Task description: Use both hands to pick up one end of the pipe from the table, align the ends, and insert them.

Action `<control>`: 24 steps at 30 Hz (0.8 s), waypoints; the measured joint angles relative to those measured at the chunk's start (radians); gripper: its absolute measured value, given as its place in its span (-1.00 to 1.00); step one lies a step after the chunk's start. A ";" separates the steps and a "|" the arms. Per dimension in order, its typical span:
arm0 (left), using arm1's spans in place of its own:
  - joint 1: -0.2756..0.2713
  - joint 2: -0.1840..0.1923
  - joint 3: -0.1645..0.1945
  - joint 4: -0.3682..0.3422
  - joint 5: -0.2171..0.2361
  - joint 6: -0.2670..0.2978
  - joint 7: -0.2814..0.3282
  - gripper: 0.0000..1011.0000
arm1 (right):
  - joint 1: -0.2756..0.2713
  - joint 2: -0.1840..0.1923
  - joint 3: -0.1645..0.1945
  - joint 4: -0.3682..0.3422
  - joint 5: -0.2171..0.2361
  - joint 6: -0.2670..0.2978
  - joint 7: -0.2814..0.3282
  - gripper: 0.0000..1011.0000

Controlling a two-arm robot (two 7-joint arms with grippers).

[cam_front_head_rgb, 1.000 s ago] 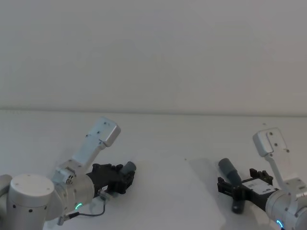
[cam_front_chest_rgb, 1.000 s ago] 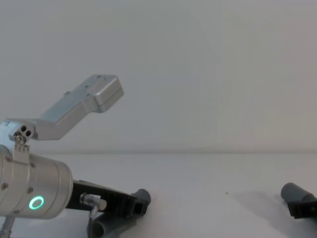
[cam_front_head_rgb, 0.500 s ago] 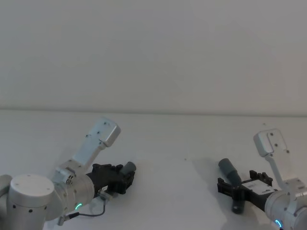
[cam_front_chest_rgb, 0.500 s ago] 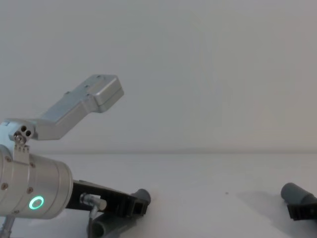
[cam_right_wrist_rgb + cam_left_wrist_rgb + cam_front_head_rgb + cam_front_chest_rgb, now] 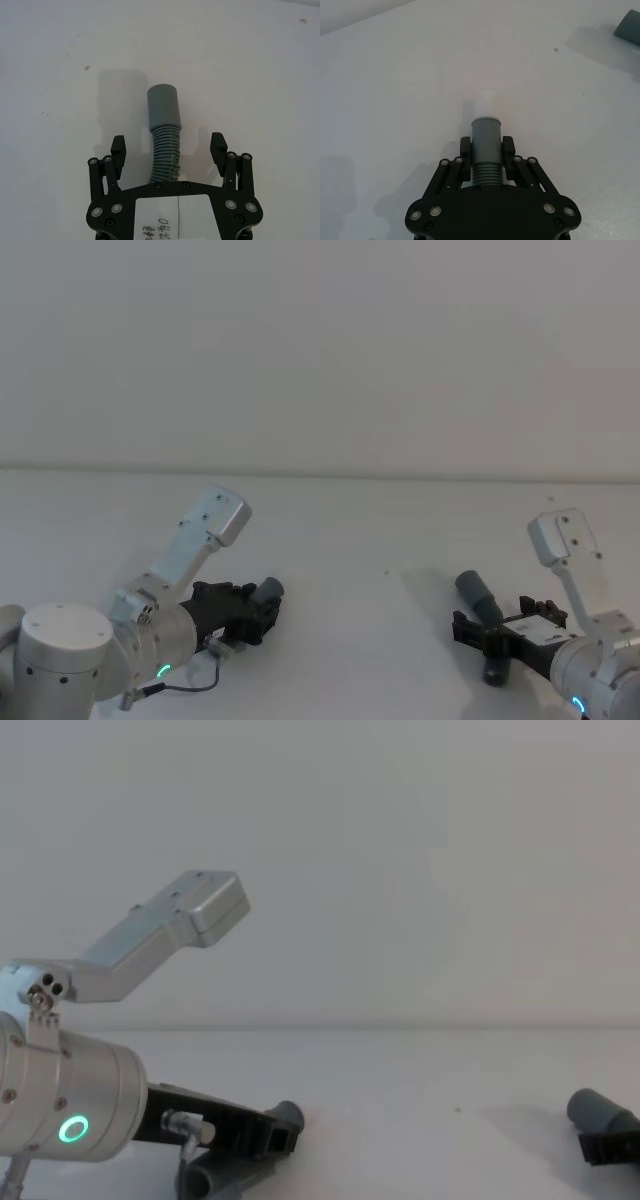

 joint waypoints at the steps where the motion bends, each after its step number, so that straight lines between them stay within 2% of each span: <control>1: 0.000 0.000 0.000 0.000 0.000 0.000 0.000 -0.30 | 0.000 0.000 0.000 0.000 0.000 0.000 0.000 0.98; 4: 0.000 0.000 0.000 0.000 0.000 0.000 0.000 -0.30 | 0.001 -0.001 0.001 0.002 -0.001 0.001 0.001 0.91; 11: 0.000 0.000 0.000 0.000 0.000 0.000 0.000 -0.30 | 0.002 -0.003 0.001 0.003 -0.003 0.002 0.002 0.58; 12: 0.000 0.000 0.000 0.000 0.000 0.000 0.000 -0.30 | 0.002 -0.004 0.002 0.003 -0.003 0.002 0.002 0.47; 14: 0.000 0.000 0.000 0.000 0.000 0.000 0.000 -0.30 | 0.002 -0.004 0.002 0.004 -0.003 0.002 0.002 0.41; 24: 0.000 0.000 0.000 0.000 0.000 0.000 0.000 -0.30 | 0.003 -0.005 0.002 0.005 -0.004 0.003 0.003 -0.27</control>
